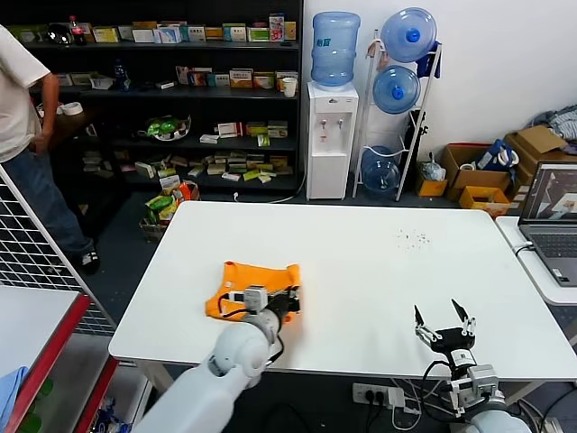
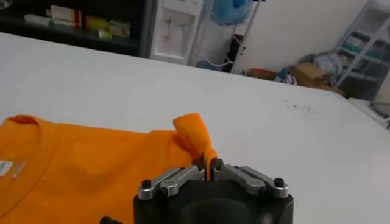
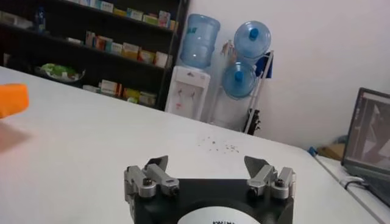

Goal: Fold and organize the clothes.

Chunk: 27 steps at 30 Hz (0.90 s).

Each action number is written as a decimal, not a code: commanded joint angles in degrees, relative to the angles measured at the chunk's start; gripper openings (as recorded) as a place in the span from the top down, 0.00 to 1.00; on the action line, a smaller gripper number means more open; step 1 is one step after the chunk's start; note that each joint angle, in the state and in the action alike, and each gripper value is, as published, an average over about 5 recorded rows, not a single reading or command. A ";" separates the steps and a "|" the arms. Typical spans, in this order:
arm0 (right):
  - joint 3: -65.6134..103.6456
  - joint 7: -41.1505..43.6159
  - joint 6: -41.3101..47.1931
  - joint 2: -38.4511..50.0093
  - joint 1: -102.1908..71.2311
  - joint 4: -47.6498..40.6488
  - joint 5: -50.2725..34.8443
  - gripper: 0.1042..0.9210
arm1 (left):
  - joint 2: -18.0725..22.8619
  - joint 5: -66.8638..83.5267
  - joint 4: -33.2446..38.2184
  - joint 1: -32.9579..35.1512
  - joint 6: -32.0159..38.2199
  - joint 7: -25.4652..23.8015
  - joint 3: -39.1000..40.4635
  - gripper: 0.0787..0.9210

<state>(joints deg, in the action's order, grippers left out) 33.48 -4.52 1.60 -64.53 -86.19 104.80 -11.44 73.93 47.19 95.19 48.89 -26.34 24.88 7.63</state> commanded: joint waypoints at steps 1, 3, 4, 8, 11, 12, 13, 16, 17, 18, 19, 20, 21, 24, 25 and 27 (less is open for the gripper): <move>1.84 -0.36 0.37 -0.40 -2.52 0.73 -0.57 0.12 | 20.77 -7.08 -10.80 -0.67 9.54 -2.28 1.68 0.94; 1.83 -0.47 0.79 -0.52 -2.39 1.15 -0.49 0.12 | 19.44 -9.43 -10.64 -0.30 11.85 -3.98 2.07 0.93; 1.89 -0.41 0.98 -0.51 -2.31 1.35 -0.48 0.12 | 18.24 -11.14 -10.14 -0.09 12.75 -4.99 2.35 0.90; 2.67 1.16 1.43 -0.96 -1.54 2.00 -0.62 0.12 | 10.48 -20.27 -6.65 1.38 18.26 -9.68 3.15 0.78; 3.73 3.27 2.00 -2.07 -0.32 2.35 -1.06 0.12 | 3.20 -26.53 -4.02 3.68 23.29 -12.43 1.38 0.68; 4.03 3.95 2.29 -2.48 0.14 2.43 -1.16 0.12 | 1.07 -28.18 -3.25 4.58 24.68 -13.00 0.39 0.65; 4.37 4.69 2.62 -2.95 0.67 2.48 -1.16 0.12 | -1.15 -29.88 -2.52 5.66 26.28 -13.51 -0.89 0.60; 5.19 6.93 3.48 -4.63 2.17 2.36 -0.23 0.12 | -5.67 -33.16 -1.16 9.39 30.86 -14.01 -5.64 0.50; 5.45 7.69 3.77 -5.28 2.63 2.27 0.15 0.12 | -6.79 -33.86 -0.85 10.88 32.06 -14.13 -7.51 0.47; 5.69 8.44 4.06 -5.94 3.04 2.18 0.53 0.12 | -7.70 -34.43 -0.49 12.57 32.85 -14.39 -9.47 0.44; 5.97 9.11 4.32 -6.67 3.40 2.09 0.86 0.12 | -8.35 -34.98 -0.11 14.17 33.27 -14.68 -11.24 0.40; 6.26 9.76 4.56 -7.33 3.73 1.94 1.16 0.12 | -8.82 -35.66 0.25 15.61 33.44 -15.06 -12.87 0.37; 6.58 10.47 4.61 -7.99 3.99 1.78 1.50 0.12 | -9.18 -36.62 0.59 17.12 33.59 -15.62 -14.53 0.34; 7.98 12.32 4.51 -9.87 4.66 1.15 2.85 0.12 | -9.13 -40.56 1.16 21.00 33.99 -17.46 -18.94 0.23; 8.62 12.91 4.48 -10.45 4.84 0.98 3.19 0.12 | -8.82 -41.92 1.26 22.14 34.16 -18.11 -20.34 0.20; 10.22 14.03 4.65 -11.72 5.18 0.75 3.78 0.12 | -7.93 -45.08 1.18 24.03 35.39 -19.30 -23.37 0.15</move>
<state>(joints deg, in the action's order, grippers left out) 39.33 3.05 5.19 -70.49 -83.36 106.22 -10.24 71.27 17.42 94.29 60.40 0.61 11.55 -0.79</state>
